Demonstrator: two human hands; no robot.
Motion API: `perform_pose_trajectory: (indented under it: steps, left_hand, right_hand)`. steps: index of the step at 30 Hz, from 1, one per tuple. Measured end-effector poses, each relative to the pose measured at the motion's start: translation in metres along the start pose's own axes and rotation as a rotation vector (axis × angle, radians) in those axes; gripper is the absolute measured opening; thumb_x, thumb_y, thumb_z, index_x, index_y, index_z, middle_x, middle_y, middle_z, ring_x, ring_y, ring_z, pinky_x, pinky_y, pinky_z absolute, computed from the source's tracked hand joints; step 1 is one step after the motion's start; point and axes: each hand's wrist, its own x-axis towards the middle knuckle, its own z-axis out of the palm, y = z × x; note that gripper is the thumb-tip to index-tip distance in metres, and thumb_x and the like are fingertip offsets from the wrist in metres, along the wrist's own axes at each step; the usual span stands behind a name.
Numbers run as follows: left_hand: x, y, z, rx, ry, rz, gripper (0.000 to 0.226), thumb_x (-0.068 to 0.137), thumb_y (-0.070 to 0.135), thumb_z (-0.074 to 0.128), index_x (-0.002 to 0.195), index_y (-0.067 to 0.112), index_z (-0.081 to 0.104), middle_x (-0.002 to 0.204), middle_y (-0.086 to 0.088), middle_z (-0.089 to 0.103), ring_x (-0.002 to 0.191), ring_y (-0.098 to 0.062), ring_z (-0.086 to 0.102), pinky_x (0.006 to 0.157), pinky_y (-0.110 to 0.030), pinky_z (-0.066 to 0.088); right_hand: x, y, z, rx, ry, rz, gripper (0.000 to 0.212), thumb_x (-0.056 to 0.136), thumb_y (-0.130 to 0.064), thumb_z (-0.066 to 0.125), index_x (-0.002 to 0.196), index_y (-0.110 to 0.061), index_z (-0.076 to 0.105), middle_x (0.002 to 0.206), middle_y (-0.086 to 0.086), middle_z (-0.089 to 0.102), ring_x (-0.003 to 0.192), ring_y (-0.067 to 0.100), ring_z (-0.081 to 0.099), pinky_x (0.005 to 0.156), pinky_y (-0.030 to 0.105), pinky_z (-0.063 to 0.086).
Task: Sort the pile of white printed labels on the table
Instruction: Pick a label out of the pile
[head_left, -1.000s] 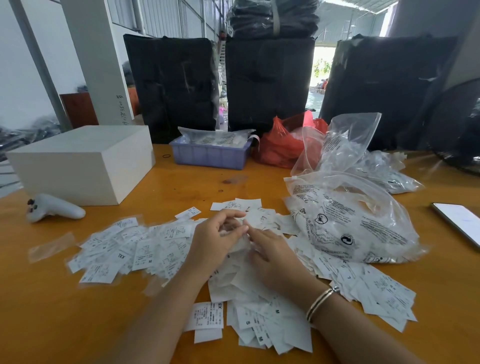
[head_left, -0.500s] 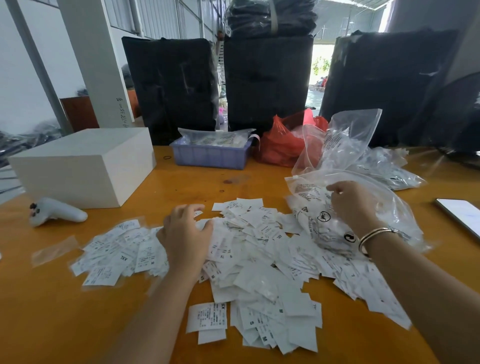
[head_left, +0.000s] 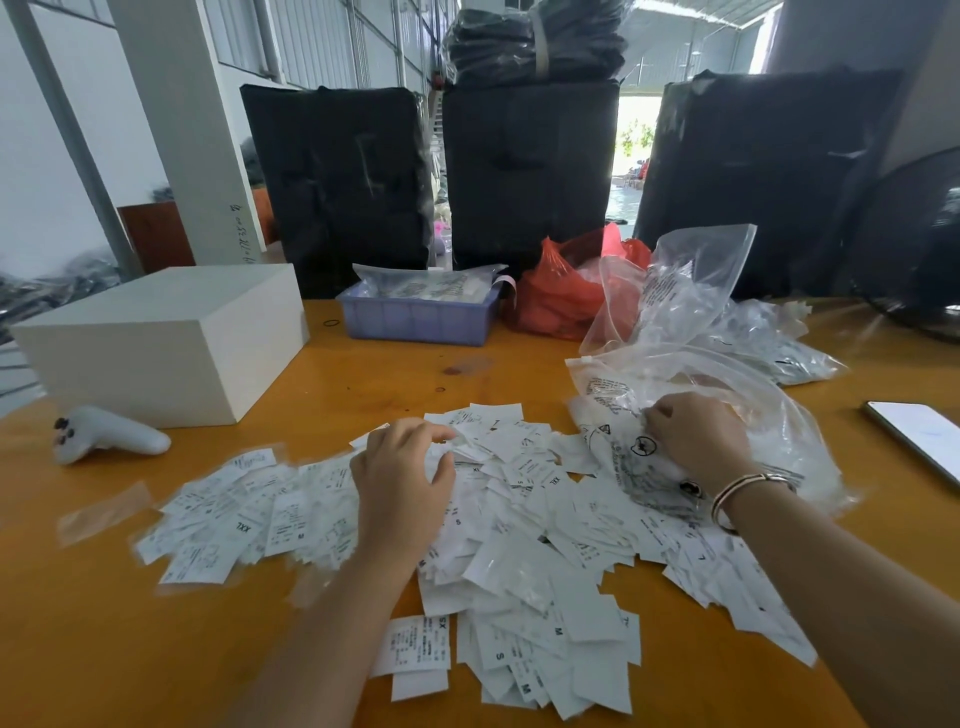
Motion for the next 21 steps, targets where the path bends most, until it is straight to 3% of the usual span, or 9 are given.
perform_pose_trajectory:
  steps: [4, 7, 10, 12, 14, 18, 21]
  left_hand:
    - [-0.001, 0.001, 0.001, -0.008, -0.006, 0.027, 0.019, 0.082, 0.012, 0.070, 0.098, 0.022, 0.069, 0.104, 0.005, 0.063, 0.106, -0.020, 0.054, 0.088, -0.032, 0.030]
    - [-0.001, 0.001, 0.002, -0.014, -0.018, 0.046, 0.018, 0.083, 0.012, 0.069, 0.098, 0.022, 0.069, 0.105, 0.005, 0.063, 0.106, -0.019, 0.053, 0.087, -0.030, 0.027]
    - [-0.001, 0.003, 0.003, -0.048, -0.017, 0.068, 0.015, 0.086, 0.015, 0.067, 0.099, 0.023, 0.069, 0.106, 0.007, 0.063, 0.107, -0.017, 0.052, 0.089, -0.030, 0.028]
    - [-0.001, 0.004, 0.003, -0.125, -0.017, 0.104, 0.011, 0.090, 0.021, 0.063, 0.098, 0.022, 0.069, 0.104, 0.010, 0.062, 0.106, -0.013, 0.052, 0.092, -0.034, 0.034]
    - [0.000, 0.007, 0.001, -0.245, -0.052, 0.122, 0.017, 0.091, 0.031, 0.054, 0.098, 0.025, 0.068, 0.101, 0.021, 0.058, 0.104, -0.001, 0.050, 0.094, -0.034, 0.038]
    - [-0.003, 0.015, -0.005, -0.437, -0.203, 0.092, 0.021, 0.090, 0.040, 0.044, 0.101, 0.035, 0.062, 0.101, 0.030, 0.055, 0.103, 0.013, 0.049, 0.086, -0.006, 0.036]
    - [-0.005, 0.016, -0.006, -0.512, -0.327, 0.026, 0.028, 0.088, 0.054, 0.041, 0.108, 0.043, 0.057, 0.107, 0.027, 0.059, 0.104, 0.012, 0.051, 0.083, -0.003, 0.038]
  right_hand:
    - [-0.004, -0.001, -0.004, 0.028, 0.140, -0.025, 0.039, 0.092, -0.021, 0.049, 0.055, -0.011, 0.050, 0.055, 0.001, 0.051, 0.053, 0.017, 0.046, 0.070, 0.032, 0.036]
    - [-0.008, -0.010, -0.014, 0.117, 0.312, -0.074, 0.032, 0.095, -0.026, 0.046, 0.068, -0.011, 0.056, 0.070, 0.001, 0.057, 0.065, 0.020, 0.049, 0.078, 0.039, 0.040]
    - [-0.019, -0.029, -0.023, 0.416, 0.394, -0.182, 0.023, 0.096, -0.027, 0.050, 0.078, -0.014, 0.059, 0.070, 0.000, 0.059, 0.064, 0.017, 0.051, 0.060, 0.025, 0.042]
    - [-0.029, -0.047, -0.025, 0.725, 0.244, -0.186, 0.023, 0.095, -0.026, 0.051, 0.077, -0.015, 0.058, 0.068, 0.000, 0.061, 0.059, 0.012, 0.054, 0.049, 0.014, 0.039]
    - [-0.044, -0.063, -0.020, 0.967, 0.049, -0.140, 0.026, 0.096, -0.027, 0.049, 0.074, -0.016, 0.058, 0.059, -0.006, 0.062, 0.049, 0.004, 0.053, 0.044, 0.011, 0.039]
    - [-0.072, -0.078, 0.006, 1.049, -0.175, -0.097, 0.027, 0.095, -0.030, 0.050, 0.074, -0.014, 0.056, 0.048, -0.004, 0.057, 0.039, 0.007, 0.046, 0.041, 0.019, 0.037]
    - [-0.084, -0.084, 0.020, 0.989, -0.203, -0.114, 0.027, 0.094, -0.033, 0.051, 0.073, -0.016, 0.056, 0.041, -0.005, 0.052, 0.034, 0.006, 0.041, 0.038, 0.019, 0.035]
